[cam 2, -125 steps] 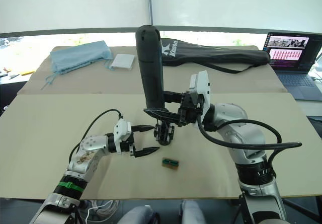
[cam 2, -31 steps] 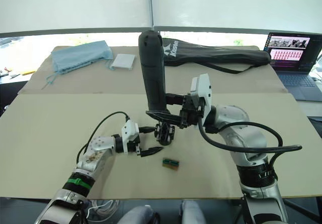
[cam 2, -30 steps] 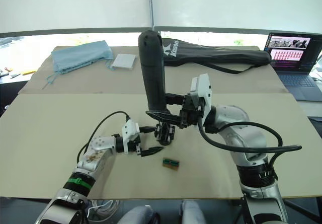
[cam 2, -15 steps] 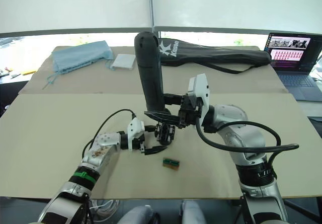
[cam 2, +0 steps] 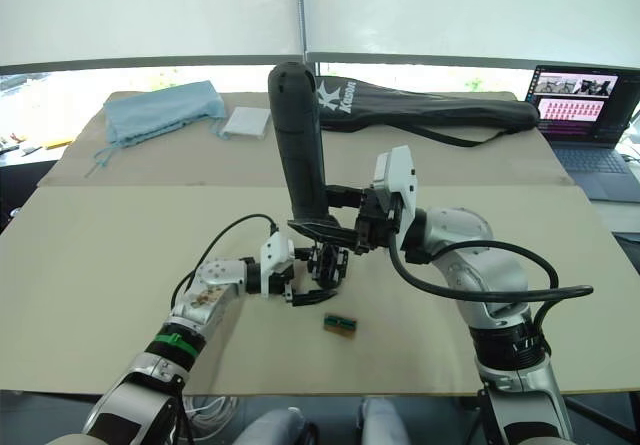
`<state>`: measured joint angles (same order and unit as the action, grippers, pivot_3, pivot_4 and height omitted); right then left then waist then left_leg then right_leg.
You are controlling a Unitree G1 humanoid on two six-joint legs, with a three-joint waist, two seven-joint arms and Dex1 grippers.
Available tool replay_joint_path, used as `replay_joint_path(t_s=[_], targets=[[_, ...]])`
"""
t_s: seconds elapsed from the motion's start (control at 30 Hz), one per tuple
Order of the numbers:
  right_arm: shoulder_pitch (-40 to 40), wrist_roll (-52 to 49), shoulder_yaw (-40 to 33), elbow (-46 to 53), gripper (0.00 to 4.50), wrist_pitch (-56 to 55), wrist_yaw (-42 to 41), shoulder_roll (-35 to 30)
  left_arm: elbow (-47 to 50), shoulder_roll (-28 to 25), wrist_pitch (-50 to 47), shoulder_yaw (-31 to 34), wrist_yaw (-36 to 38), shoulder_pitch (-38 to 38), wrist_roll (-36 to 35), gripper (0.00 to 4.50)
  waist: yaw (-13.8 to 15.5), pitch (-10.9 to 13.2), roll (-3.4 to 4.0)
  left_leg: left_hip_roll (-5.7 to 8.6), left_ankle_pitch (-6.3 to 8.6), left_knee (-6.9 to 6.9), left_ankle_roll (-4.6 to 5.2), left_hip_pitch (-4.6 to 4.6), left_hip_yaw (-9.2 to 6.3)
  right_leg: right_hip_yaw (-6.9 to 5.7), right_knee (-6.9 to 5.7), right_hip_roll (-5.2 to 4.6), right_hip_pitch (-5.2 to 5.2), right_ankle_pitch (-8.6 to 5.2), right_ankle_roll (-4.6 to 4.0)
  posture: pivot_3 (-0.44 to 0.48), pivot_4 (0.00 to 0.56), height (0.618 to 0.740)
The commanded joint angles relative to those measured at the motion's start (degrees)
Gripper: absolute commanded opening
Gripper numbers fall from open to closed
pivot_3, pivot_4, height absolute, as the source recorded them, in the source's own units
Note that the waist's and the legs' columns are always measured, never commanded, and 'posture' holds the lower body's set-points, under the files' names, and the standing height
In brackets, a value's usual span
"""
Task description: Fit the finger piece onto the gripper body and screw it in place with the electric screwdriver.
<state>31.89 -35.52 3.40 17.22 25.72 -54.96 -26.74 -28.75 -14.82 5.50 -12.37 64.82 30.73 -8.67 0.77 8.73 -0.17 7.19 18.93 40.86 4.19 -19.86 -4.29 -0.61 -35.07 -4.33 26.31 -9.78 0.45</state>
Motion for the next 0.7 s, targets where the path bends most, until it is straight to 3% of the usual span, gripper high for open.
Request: replay_joint_path(t_s=[0.03, 0.1, 0.13, 0.2, 0.3, 0.7], targets=[[1.28, -0.51, -1.14, 1.34, 1.92, -0.4, -0.05, -0.47, -1.51, 0.45, 1.06, -0.69, 0.22, 0.53, 0.75, 4.5, 0.0, 0.0, 0.0, 0.0, 0.0, 0.0, 0.0, 0.0, 0.0, 0.0, 0.0, 0.0, 0.0, 0.0, 0.0, 0.0, 0.15, 0.74], [1.17, -0.52, -1.12, 1.39, 1.92, -0.37, -0.06, -0.5, -2.11, 0.54, 1.41, -0.71, -0.04, 0.7, 1.07, 4.5, 0.02, -0.01, 0.0, 0.0, 0.0, 0.01, 0.0, 0.0, 0.0, 0.0, 0.0, 0.0, -0.01, 0.0, 0.0, 0.0, 0.15, 0.74], [1.12, -0.44, -1.06, 1.38, 1.92, -0.43, -0.07, -0.5, -2.31, 0.57, 1.5, -0.75, -0.03, 0.69, 1.18, 4.24, 0.03, -0.01, 0.0, 0.0, 0.0, 0.01, 0.0, 0.0, 0.0, 0.0, 0.0, 0.0, -0.01, 0.0, 0.0, 0.0, 0.15, 0.74], [1.06, -0.32, -0.93, 1.27, 1.92, -0.44, -0.05, -0.45, -2.67, 0.63, 1.73, -0.89, -0.07, 0.62, 1.43, 3.66, 0.03, -0.01, 0.0, 0.0, 0.0, 0.02, 0.0, 0.0, 0.0, 0.0, 0.0, 0.0, -0.02, 0.0, 0.0, 0.0, 0.15, 0.74], [0.95, -0.17, -0.7, 1.1, 1.92, -0.29, -0.03, -0.42, -2.88, 0.7, 1.96, -1.03, -0.24, 0.46, 1.64, 2.31, 0.05, -0.03, 0.0, 0.0, 0.0, 0.03, 0.0, 0.01, 0.0, 0.01, -0.01, -0.01, -0.02, 0.0, 0.0, 0.0, 0.15, 0.74], [-0.32, 0.88, 0.53, 0.66, 1.92, 0.52, 0.4, -0.5, -1.74, 0.85, 1.56, -1.24, -0.48, -0.19, 1.69, 2.3, 0.05, -0.08, 0.01, 0.0, 0.0, 0.04, 0.01, 0.02, 0.0, 0.03, -0.01, -0.01, -0.05, 0.0, 0.0, 0.0, 0.15, 0.74]])
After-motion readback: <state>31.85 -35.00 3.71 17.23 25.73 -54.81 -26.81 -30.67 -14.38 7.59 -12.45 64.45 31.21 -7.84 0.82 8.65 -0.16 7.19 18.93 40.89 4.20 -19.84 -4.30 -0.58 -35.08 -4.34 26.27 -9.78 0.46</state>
